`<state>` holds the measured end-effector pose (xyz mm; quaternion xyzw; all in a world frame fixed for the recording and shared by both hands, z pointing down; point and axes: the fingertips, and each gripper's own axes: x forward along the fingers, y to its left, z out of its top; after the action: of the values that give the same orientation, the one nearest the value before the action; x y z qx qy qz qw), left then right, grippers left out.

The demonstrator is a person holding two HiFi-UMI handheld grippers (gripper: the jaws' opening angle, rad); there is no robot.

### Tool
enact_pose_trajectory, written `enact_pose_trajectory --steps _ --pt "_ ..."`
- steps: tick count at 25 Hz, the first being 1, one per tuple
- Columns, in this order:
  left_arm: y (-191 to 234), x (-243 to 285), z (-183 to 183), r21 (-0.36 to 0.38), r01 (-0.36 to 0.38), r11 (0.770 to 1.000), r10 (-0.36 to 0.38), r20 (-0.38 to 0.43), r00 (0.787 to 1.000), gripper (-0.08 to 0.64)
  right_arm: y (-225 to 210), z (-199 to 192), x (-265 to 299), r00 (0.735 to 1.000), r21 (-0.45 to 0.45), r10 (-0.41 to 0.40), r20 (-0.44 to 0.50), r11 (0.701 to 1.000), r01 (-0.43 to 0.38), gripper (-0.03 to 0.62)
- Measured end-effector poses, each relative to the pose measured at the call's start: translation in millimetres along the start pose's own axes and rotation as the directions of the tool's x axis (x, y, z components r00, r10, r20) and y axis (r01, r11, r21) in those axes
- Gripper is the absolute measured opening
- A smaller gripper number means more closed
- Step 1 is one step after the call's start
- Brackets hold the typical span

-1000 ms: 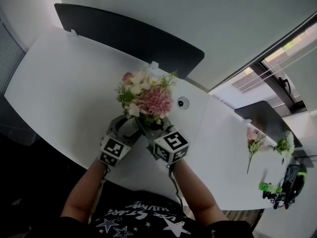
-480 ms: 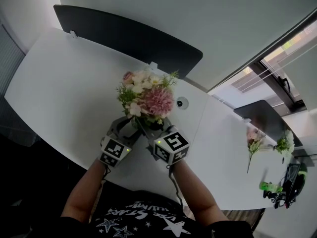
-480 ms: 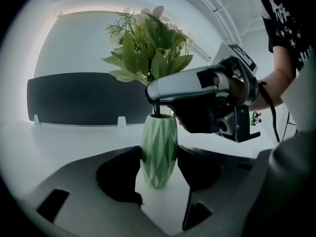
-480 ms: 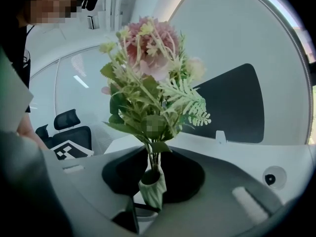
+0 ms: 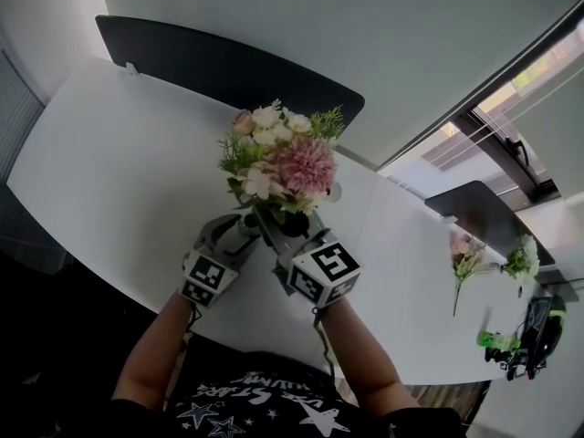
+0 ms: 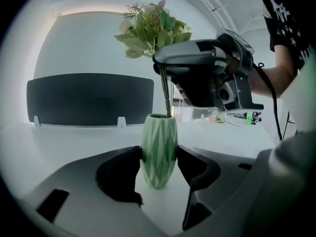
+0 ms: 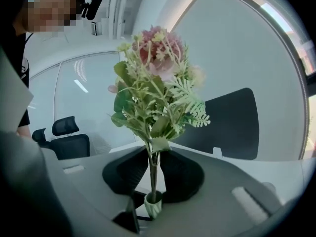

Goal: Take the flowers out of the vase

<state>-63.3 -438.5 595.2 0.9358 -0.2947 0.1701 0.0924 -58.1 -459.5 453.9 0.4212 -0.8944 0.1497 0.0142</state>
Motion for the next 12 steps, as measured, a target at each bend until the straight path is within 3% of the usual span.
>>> enact_pose_trajectory --steps 12 --pt "2 0 -3 0.022 0.001 1.0 0.0 -0.01 1.0 0.244 13 55 -17 0.994 -0.026 -0.003 0.108 1.0 0.006 0.074"
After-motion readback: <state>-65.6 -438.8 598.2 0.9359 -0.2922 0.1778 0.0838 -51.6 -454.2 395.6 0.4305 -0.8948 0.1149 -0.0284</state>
